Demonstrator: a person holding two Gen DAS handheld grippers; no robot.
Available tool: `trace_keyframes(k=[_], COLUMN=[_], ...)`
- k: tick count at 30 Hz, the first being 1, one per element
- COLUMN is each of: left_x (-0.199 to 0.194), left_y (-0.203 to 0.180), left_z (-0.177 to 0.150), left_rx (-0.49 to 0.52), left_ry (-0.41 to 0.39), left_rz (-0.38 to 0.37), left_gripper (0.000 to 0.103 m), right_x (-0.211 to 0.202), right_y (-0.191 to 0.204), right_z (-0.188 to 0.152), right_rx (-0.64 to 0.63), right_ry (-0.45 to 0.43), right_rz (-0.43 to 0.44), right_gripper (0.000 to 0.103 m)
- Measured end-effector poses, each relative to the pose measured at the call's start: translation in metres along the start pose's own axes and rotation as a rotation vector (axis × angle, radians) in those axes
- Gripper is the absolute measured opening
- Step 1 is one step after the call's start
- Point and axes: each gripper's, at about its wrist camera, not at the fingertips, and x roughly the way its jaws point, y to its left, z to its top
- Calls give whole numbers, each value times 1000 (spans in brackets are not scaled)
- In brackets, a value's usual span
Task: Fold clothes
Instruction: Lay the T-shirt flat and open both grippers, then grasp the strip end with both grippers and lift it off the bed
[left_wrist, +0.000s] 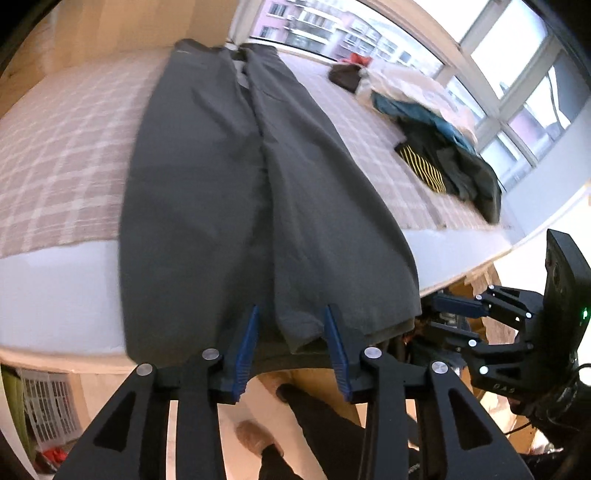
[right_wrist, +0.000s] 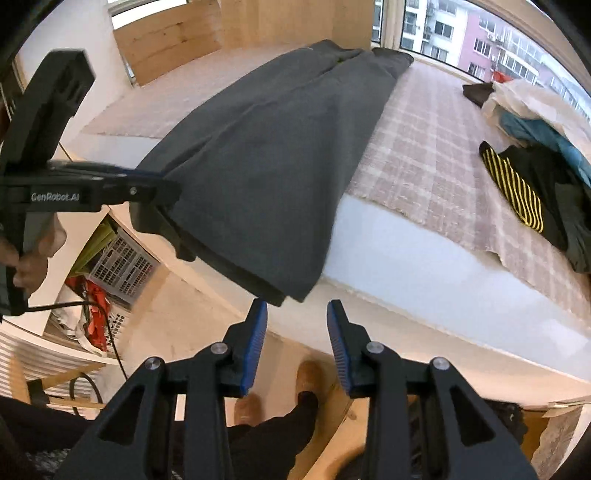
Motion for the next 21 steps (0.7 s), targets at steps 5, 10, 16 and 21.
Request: trace_keyframes(k=[5,10,16,21], left_x=[3,-1,-10,-19], left_y=[0,1,-1,-3], left_z=[1,2,5,7], left_rx=[37,24,-4,-31], left_ry=[14,7,-12,-31], left_rz=[-28,-69,-134,-198], left_gripper=[24,13,11,11], right_x=[4,11,4,-35], right_y=[7,7,-2,-13], right_z=[4,10,15,11], right_rx=[-20,-3,70,92], right_ry=[-16,-22,-44,-108], right_rz=[-28,-24,26,11], right_gripper=[34,33,5,4])
